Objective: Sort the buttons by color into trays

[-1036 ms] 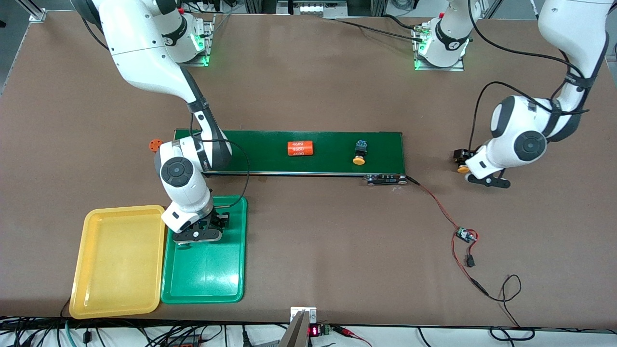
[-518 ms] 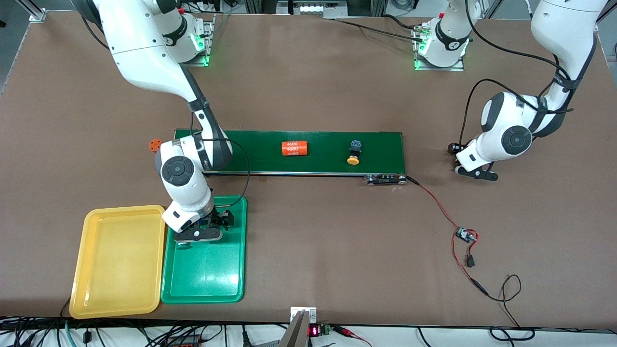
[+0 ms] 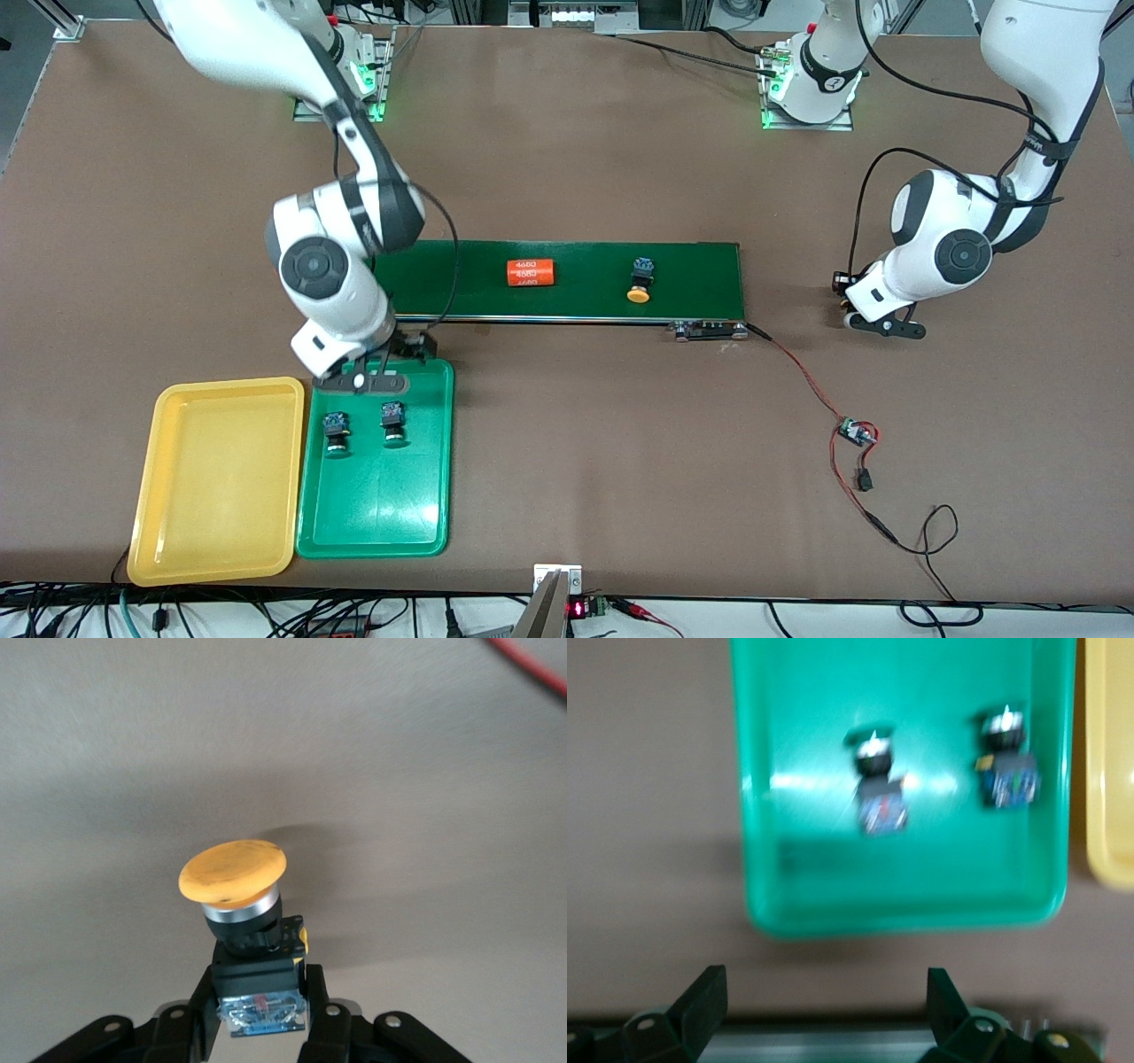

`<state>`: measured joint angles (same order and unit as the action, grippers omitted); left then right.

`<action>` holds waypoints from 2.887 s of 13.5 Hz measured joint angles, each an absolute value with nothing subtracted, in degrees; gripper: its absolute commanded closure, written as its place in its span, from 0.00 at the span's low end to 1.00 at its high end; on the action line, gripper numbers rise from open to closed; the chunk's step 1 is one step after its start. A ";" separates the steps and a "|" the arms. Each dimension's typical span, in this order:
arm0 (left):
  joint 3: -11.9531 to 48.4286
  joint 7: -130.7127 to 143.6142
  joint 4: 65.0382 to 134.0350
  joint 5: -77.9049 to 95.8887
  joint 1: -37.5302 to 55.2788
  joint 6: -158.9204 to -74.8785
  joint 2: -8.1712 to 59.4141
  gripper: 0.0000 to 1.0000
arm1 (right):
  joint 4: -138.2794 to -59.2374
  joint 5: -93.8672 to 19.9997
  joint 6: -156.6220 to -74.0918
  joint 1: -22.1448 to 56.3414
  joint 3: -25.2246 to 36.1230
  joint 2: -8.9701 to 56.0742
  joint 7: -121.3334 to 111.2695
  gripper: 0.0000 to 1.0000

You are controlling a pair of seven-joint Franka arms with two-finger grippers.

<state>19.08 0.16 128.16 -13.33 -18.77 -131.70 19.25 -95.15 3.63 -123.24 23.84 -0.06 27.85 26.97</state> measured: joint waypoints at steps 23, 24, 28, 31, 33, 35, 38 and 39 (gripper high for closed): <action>34.45 5.34 114.34 6.82 -15.79 -111.30 7.10 0.00 | -112.61 3.63 -128.20 16.57 -16.42 15.17 38.72 0.00; 30.96 5.13 112.64 4.84 -14.19 -108.17 5.12 0.00 | -112.60 3.63 -128.20 16.59 -16.42 15.18 38.72 0.00; 12.66 0.44 103.32 -0.47 -3.77 -98.26 3.44 0.00 | -112.57 3.63 -128.28 16.59 -16.42 15.18 38.73 0.00; 9.29 -0.09 99.98 -0.51 -3.23 -97.13 1.76 0.00 | -112.58 3.63 -128.28 16.61 -16.43 15.36 38.76 0.00; 5.67 -0.33 98.11 -0.51 -1.78 -96.59 -0.14 0.00 | -112.58 3.63 -128.28 16.61 -16.42 15.48 38.76 0.00; 2.83 -0.58 97.03 -0.51 -0.23 -96.00 -1.17 0.00 | -112.58 3.63 -128.35 16.61 -16.42 15.56 38.77 0.00; 2.10 -0.59 96.87 -0.52 0.02 -95.05 -1.63 0.00 | -112.58 3.63 -129.13 16.90 -16.49 16.30 38.77 0.00; 1.98 -0.59 96.85 -0.53 0.00 -93.93 -1.83 0.00 | -112.58 3.63 -129.24 17.16 -16.50 16.60 38.81 0.00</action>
